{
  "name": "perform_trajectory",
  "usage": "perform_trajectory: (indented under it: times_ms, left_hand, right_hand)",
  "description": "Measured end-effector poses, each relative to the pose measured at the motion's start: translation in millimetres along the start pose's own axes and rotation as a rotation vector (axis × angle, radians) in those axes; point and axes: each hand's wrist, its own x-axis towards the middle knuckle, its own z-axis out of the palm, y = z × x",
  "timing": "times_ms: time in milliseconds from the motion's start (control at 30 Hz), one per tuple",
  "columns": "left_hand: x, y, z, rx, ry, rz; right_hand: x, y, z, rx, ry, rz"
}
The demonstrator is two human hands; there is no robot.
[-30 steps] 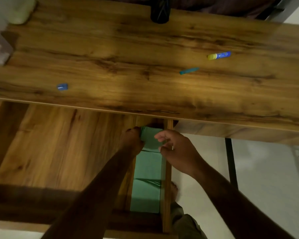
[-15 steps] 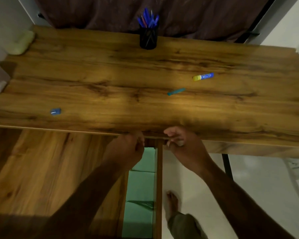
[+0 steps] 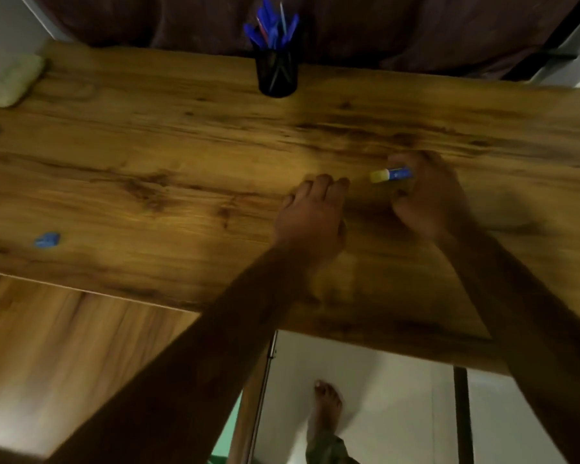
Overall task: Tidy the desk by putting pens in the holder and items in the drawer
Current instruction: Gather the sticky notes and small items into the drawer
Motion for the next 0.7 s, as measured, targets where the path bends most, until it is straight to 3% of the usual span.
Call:
perform_trajectory:
  times_ms: [200,300,433,567,700]
  left_hand:
    - [23.8,8.5,14.6,0.275,-0.091,-0.084]
    - [25.1,5.9,11.4,0.272,-0.067,-0.068]
    - [20.7,1.4,4.8,0.204,-0.057,-0.057]
    - [4.8,-14.8,-9.0,0.036,0.029,-0.097]
    - [-32.4,-50.4,-36.8,-0.07,0.121,-0.186]
  right_hand:
    - [26.7,-1.6,9.5,-0.229,-0.175,-0.079]
    - [27.1,1.2,15.8,-0.287,-0.106,-0.12]
    - [20.1,-5.6,13.1,-0.311,-0.047,-0.175]
    - [3.0,-37.7,14.6,-0.086,-0.088,-0.259]
    - [-18.3,-94.6,45.3,-0.042,-0.117,-0.364]
